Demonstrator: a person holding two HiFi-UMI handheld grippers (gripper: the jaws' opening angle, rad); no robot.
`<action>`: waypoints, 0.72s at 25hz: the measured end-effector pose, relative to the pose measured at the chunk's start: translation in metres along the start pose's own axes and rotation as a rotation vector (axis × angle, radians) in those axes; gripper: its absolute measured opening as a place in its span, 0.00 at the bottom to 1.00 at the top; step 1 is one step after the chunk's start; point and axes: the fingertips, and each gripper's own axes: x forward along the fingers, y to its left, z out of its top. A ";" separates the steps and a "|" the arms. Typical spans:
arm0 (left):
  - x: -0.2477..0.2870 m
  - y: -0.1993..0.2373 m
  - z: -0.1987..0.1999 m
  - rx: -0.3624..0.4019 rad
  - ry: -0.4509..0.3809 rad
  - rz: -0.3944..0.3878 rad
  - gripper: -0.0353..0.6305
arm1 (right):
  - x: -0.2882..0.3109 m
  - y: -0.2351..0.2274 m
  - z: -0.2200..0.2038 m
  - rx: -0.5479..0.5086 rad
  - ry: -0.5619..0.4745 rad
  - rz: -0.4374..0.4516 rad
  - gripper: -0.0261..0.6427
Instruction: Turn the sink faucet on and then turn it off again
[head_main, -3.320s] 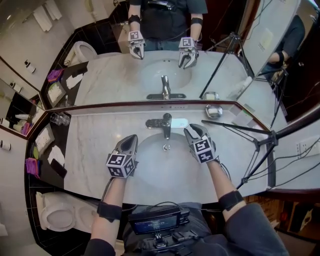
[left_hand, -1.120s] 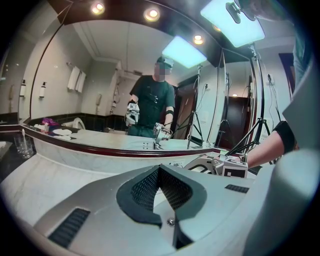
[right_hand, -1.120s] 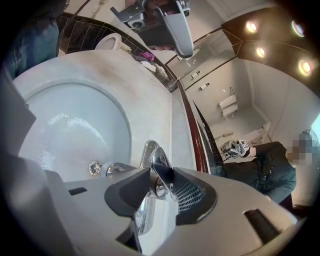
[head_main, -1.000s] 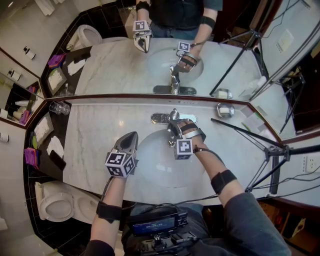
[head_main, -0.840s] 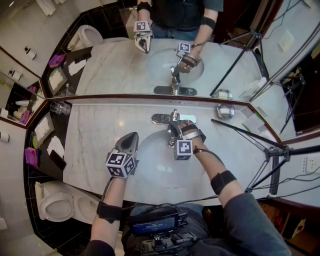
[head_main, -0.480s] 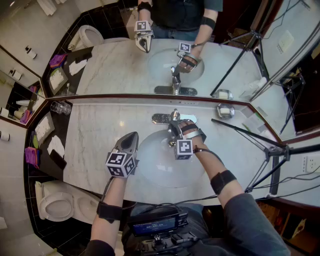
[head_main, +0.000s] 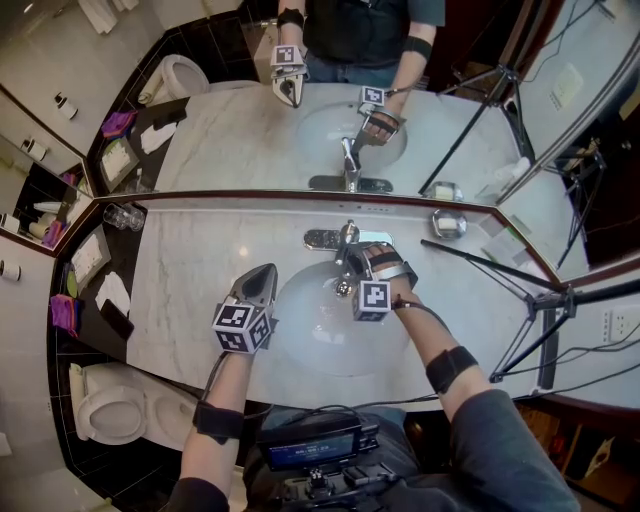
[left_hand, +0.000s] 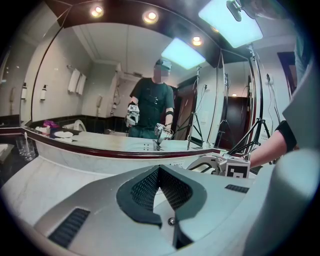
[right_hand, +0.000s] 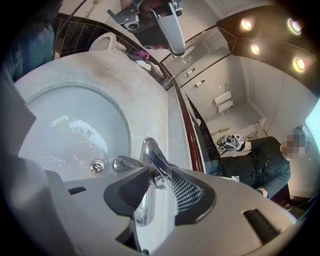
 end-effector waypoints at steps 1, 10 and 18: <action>0.000 -0.001 0.000 0.000 0.000 -0.002 0.05 | -0.004 -0.002 -0.002 0.017 0.003 -0.001 0.29; 0.003 -0.018 0.009 0.014 -0.015 -0.033 0.05 | -0.057 -0.027 -0.016 0.254 -0.016 -0.040 0.14; 0.002 -0.034 0.014 0.034 -0.028 -0.060 0.05 | -0.101 -0.055 -0.034 0.659 -0.062 -0.109 0.07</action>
